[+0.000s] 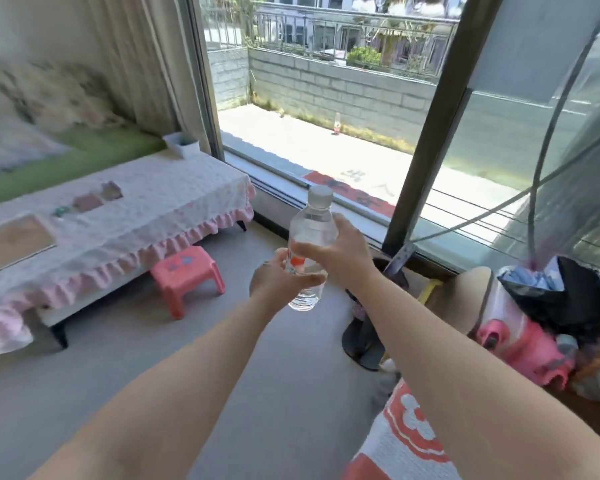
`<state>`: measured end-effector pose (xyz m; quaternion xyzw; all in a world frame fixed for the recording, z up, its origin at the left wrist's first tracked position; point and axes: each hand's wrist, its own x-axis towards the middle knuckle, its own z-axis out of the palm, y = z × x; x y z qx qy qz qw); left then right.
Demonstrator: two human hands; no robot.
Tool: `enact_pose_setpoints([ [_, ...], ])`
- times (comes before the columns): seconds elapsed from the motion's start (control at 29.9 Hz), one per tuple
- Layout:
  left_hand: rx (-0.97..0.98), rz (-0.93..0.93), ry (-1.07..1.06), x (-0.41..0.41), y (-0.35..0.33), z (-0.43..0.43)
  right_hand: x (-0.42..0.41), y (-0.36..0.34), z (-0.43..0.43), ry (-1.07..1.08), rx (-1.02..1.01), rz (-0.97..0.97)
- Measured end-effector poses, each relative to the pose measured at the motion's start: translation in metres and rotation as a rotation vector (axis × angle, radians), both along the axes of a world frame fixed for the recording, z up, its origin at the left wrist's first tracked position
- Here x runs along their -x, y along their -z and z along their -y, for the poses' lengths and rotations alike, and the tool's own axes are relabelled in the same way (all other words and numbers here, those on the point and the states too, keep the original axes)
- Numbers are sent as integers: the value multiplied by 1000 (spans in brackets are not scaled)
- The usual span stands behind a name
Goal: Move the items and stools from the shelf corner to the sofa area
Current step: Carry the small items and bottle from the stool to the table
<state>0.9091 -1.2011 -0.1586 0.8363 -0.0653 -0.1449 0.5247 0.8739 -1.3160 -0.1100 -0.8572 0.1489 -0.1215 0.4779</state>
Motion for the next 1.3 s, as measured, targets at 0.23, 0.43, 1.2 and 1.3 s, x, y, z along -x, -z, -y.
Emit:
enact_pose_setpoints([
  [0.23,-109,77,-128,-79,-3,-131,-91,-3,-125,-152,-87,23],
  [0.43,-126,111,-260,-123,-10,-206,-146,-15,-201,-282,-79,42],
  [1.2,-139,128,-466,-372,-19,-265,-432,-23,-264,-579,-39,8],
  [1.3,-124,106,-476,-405,-21,-271,-470,-20,-271,-601,-50,-2],
])
